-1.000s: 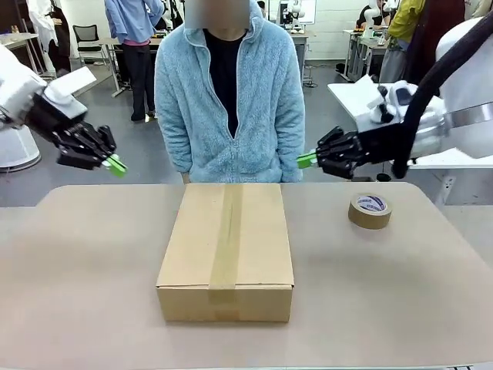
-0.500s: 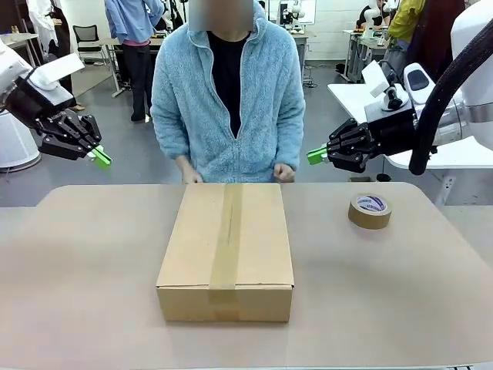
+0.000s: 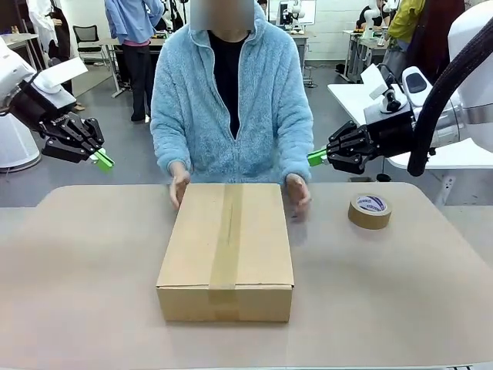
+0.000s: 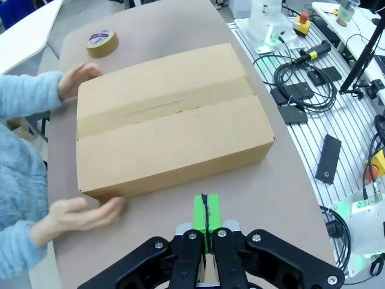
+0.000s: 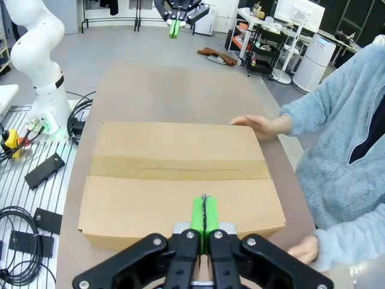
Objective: Wrap the clocks to prevent damage.
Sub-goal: After the human seals the box with tape, release both hands from the side flaps of the Package Box.
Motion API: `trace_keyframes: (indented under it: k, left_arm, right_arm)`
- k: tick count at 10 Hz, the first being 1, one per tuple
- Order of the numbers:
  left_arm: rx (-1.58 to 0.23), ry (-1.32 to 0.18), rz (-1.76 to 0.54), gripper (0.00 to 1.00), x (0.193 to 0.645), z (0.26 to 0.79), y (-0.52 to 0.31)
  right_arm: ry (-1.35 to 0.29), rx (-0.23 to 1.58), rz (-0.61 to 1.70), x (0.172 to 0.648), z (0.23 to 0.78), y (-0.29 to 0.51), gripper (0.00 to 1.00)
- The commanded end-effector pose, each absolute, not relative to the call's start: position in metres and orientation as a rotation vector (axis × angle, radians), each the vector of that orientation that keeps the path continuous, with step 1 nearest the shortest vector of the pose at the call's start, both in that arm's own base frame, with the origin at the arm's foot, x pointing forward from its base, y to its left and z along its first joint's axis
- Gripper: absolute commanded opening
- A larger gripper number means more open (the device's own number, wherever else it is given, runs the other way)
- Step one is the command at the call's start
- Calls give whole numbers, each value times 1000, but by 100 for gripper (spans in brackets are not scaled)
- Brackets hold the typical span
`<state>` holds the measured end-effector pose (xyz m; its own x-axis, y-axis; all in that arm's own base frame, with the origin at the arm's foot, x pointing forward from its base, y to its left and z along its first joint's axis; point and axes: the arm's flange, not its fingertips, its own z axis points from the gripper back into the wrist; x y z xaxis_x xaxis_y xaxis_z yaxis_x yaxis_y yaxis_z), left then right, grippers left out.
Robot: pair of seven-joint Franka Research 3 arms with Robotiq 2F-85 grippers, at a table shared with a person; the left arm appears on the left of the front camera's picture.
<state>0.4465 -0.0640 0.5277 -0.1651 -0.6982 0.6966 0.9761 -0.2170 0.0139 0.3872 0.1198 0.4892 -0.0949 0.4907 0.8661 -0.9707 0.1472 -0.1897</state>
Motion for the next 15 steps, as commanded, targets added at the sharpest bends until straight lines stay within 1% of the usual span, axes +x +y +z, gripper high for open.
trace_keyframes:
  k: [1, 10, 11, 12, 13, 14, 15]
  left_arm:
    - [-673, -573, -1699, 0, 447, 529, -65]
    - [-673, -573, -1699, 0, 447, 529, -65]
    - [-677, -562, -1695, 29, 446, 528, -64]
    - [-705, -581, -1660, 56, 453, 532, -67]
    - [-710, -558, -1669, 85, 464, 535, -69]
    - [-708, -561, -1657, 100, 454, 530, -68]
    - [-708, -558, -1659, 100, 452, 527, -65]
  right_arm:
    - [-1034, 639, 1377, 391, 489, 120, 1]
    - [-1034, 639, 1377, 391, 489, 120, 1]
    - [-1017, 626, 1368, 387, 489, 120, 1]
    - [-998, 648, 1383, 387, 489, 121, 61]
    - [-997, 646, 1380, 390, 493, 124, 61]
    - [-972, 654, 1401, 386, 492, 126, 100]
    - [-961, 656, 1413, 386, 491, 128, 62]
